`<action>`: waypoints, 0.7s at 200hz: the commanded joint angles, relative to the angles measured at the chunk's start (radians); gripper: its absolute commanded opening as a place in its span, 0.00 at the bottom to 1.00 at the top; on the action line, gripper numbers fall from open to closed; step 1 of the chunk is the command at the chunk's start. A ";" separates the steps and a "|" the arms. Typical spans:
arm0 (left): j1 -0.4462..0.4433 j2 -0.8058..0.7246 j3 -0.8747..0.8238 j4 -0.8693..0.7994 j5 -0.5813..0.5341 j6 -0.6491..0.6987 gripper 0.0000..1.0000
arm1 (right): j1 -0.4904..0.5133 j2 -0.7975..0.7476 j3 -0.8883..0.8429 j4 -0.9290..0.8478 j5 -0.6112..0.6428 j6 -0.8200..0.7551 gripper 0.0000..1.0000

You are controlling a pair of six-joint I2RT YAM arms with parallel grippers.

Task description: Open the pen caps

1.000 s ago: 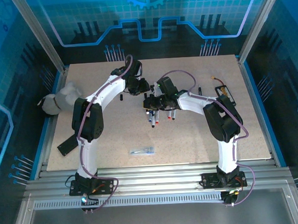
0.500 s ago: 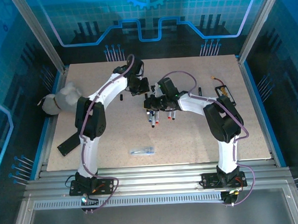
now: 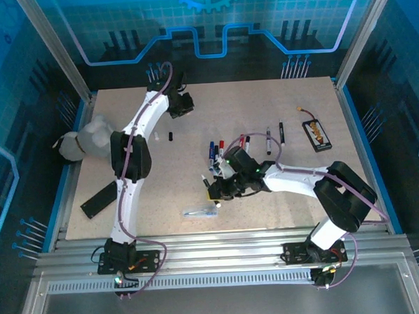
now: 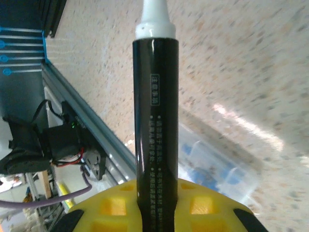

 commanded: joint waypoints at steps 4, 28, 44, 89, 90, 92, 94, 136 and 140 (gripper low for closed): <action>-0.033 -0.097 -0.096 0.013 -0.042 0.055 0.00 | -0.071 -0.042 0.077 -0.172 0.119 -0.082 0.00; -0.033 -0.126 -0.174 0.022 -0.063 0.080 0.00 | -0.156 -0.022 0.161 -0.334 0.296 -0.178 0.00; -0.033 -0.130 -0.207 0.014 -0.091 0.095 0.00 | -0.209 0.017 0.228 -0.399 0.378 -0.238 0.00; -0.033 -0.124 -0.271 -0.001 -0.163 0.141 0.00 | -0.311 0.174 0.400 -0.527 0.568 -0.358 0.00; -0.033 -0.125 -0.273 -0.001 -0.165 0.140 0.00 | -0.313 0.177 0.402 -0.530 0.571 -0.359 0.00; -0.033 -0.125 -0.275 -0.003 -0.167 0.142 0.00 | -0.316 0.186 0.409 -0.534 0.576 -0.362 0.00; -0.033 -0.124 -0.278 -0.002 -0.170 0.143 0.00 | -0.319 0.192 0.413 -0.537 0.581 -0.364 0.00; -0.033 -0.107 -0.304 -0.007 -0.203 0.160 0.01 | -0.381 0.285 0.485 -0.557 0.652 -0.392 0.00; -0.033 -0.104 -0.303 -0.008 -0.203 0.160 0.03 | -0.386 0.291 0.488 -0.556 0.654 -0.392 0.00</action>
